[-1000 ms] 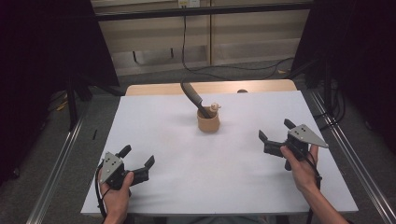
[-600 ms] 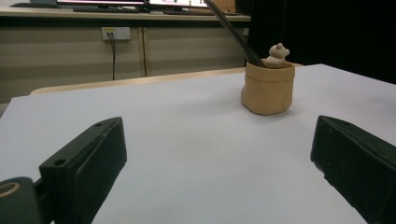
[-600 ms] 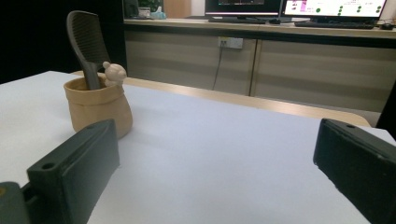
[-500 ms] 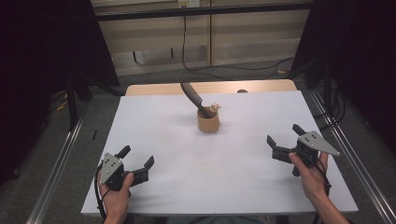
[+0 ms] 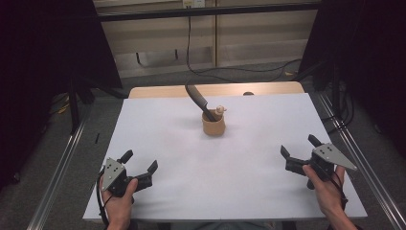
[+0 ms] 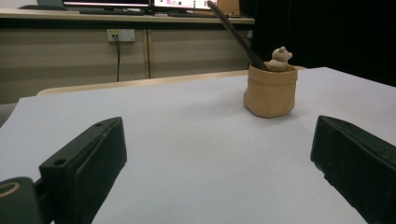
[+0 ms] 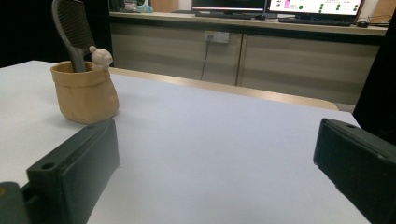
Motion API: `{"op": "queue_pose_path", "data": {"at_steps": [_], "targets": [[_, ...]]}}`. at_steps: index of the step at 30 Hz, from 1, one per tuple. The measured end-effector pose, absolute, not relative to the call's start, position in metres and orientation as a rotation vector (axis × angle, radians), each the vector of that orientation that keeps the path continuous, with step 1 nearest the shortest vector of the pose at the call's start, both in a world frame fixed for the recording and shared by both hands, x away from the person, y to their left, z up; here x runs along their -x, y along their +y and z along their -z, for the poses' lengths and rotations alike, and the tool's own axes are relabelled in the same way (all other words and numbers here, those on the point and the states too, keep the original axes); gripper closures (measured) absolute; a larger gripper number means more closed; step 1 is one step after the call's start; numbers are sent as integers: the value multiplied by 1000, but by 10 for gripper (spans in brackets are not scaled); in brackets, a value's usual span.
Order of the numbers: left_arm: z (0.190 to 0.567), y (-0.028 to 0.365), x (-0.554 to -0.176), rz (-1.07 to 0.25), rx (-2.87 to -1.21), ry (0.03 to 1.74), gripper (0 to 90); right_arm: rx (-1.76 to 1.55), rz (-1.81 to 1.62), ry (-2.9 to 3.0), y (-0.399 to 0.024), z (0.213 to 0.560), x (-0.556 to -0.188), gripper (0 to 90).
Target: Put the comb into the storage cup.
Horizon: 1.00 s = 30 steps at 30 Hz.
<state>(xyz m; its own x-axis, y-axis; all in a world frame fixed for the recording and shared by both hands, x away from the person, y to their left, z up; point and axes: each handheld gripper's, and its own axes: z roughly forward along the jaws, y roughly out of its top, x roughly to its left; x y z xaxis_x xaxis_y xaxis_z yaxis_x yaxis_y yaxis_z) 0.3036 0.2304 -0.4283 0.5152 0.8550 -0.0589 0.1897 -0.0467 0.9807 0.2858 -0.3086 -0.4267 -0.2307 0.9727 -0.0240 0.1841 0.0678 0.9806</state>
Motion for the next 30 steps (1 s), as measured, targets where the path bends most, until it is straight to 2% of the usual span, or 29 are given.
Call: {"op": "queue_pose_path", "data": {"at_steps": [18, 30], "targets": [[428, 233, -304, -713, -1550, 946, 37, -1214, -1218, 1540, -313, 442, -262, 0], [430, 231, -309, -693, -1547, 949, 37, -1173, -1233, 1555, -315, 446, -264, 0]]}}
